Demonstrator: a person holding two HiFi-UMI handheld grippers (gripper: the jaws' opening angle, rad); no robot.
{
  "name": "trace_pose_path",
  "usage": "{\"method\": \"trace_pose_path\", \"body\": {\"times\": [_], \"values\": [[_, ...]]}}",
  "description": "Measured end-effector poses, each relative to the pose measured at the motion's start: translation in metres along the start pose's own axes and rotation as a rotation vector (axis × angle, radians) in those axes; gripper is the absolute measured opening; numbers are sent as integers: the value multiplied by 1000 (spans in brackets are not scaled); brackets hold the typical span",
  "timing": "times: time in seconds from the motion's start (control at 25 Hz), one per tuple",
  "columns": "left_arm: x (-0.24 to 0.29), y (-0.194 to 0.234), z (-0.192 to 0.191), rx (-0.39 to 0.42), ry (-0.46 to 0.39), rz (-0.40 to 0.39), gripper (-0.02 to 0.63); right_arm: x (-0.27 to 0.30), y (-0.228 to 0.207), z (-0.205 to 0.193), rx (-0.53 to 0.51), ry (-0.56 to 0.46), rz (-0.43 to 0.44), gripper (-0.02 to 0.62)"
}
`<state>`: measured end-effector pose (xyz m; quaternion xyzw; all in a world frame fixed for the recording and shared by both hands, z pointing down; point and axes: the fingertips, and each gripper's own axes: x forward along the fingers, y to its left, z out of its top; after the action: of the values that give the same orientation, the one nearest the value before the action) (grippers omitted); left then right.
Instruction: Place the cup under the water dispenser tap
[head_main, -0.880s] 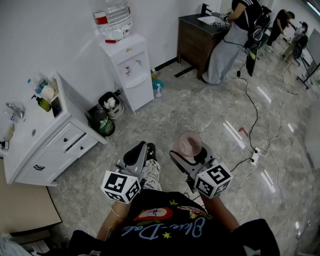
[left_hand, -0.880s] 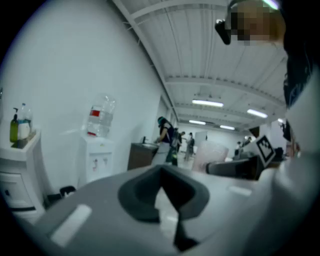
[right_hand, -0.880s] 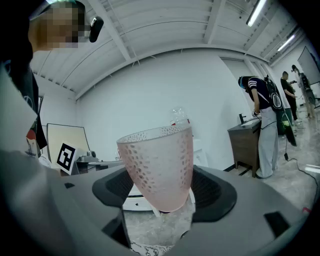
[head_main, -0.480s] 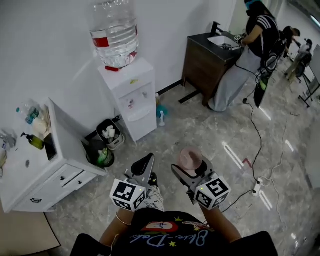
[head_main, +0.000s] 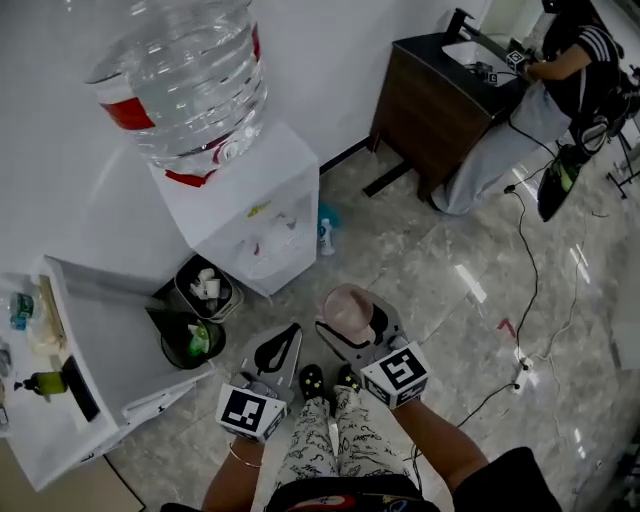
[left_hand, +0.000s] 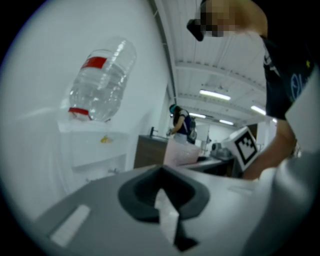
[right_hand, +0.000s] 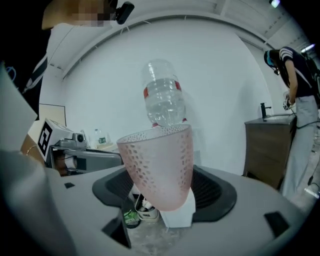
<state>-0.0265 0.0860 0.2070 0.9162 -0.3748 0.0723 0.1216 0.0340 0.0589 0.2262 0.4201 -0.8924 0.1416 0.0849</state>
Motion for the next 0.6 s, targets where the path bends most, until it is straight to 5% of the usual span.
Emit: {"method": "trace_pose_path", "body": {"times": [0.4,0.6], "values": [[67,78,-158,-191,84,122,-2,171,-101,-164,-15,55,-41,336],[71,99,-197,-239,115,169,-2,232,-125,-202,-45,42,-30,336]]}}
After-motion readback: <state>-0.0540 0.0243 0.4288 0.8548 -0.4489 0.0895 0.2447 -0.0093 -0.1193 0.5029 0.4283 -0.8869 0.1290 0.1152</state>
